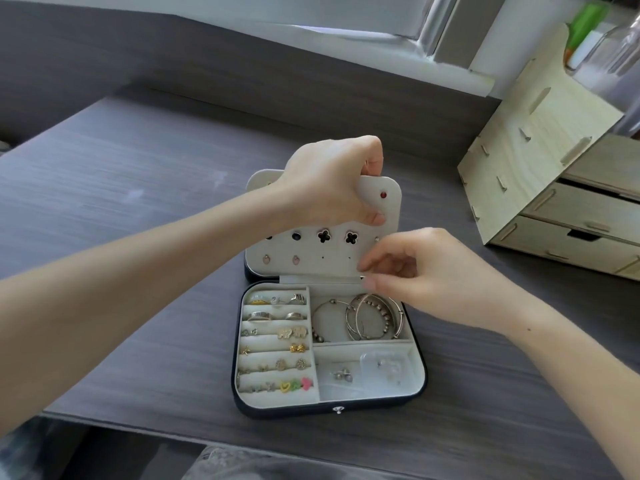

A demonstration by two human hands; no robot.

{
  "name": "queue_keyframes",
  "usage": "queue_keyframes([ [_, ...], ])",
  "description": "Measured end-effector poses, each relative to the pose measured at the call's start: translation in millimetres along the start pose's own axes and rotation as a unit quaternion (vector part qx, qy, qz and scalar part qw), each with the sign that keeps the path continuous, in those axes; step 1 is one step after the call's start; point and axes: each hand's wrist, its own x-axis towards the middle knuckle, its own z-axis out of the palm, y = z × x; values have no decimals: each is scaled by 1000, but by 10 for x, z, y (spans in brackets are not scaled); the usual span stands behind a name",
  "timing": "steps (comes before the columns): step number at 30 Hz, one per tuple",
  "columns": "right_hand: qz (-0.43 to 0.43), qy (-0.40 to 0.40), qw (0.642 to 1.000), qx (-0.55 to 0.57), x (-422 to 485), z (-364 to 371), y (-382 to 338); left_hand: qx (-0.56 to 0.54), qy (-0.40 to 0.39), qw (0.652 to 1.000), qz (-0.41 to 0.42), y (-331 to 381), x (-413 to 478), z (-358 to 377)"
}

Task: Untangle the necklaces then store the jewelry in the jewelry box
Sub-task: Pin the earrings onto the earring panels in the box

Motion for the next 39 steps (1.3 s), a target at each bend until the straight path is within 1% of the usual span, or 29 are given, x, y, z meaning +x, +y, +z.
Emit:
queue_keyframes([
  [3,1,-59,998,-20,-22,-44,-37,-2,0,1000,1,7,-7,-1],
  [5,3,-60,998,-19,-37,-71,-46,-3,0,1000,2,12,-11,-4],
  [6,4,-46,999,-12,-39,-83,-52,-2,0,1000,3,13,-12,-7],
  [10,27,58,997,47,-29,-67,-110,2,2,1000,3,13,-10,-11],
  [12,37,64,997,34,-27,18,-161,3,2,1000,-1,18,-11,-10],
  [15,45,72,996,-19,-9,171,-189,6,3,1000,-2,29,-8,-7],
  [16,52,67,996,-22,-4,203,-196,7,3,1000,-3,32,-8,-7],
  [19,79,8,997,-2,-13,213,-198,5,0,1000,-7,36,-8,-11],
  [20,79,4,997,-3,-22,195,-181,4,-1,1000,-8,34,-9,-12],
  [21,69,18,997,-26,-32,166,-149,4,-1,1000,-7,31,-11,-14],
  [23,36,34,991,-122,-60,96,-97,5,0,1000,-7,26,-13,-13],
  [24,22,15,987,-161,-80,67,-84,5,0,1000,-7,25,-13,-13],
  [25,13,-22,983,-180,-102,47,-66,4,0,1000,-7,25,-13,-13],
  [27,5,-95,977,-189,-140,41,-33,4,0,1000,-7,26,-13,-15],
  [29,-15,-118,973,-196,-155,62,7,4,0,1000,-7,23,-13,-15],
  [31,-49,-111,972,-202,-147,96,30,3,1,1000,-7,21,-15,-12],
  [32,-78,-108,966,-222,-137,109,40,3,1,1000,-6,22,-17,-12],
  [35,-166,-66,934,-311,-134,118,37,4,6,1000,-6,24,-20,-10],
  [37,-208,-37,908,-361,-158,67,29,5,8,1000,-7,26,-18,-6],
  [39,-229,-13,883,-409,-202,-5,6,5,8,1000,-7,21,-14,-1],
])
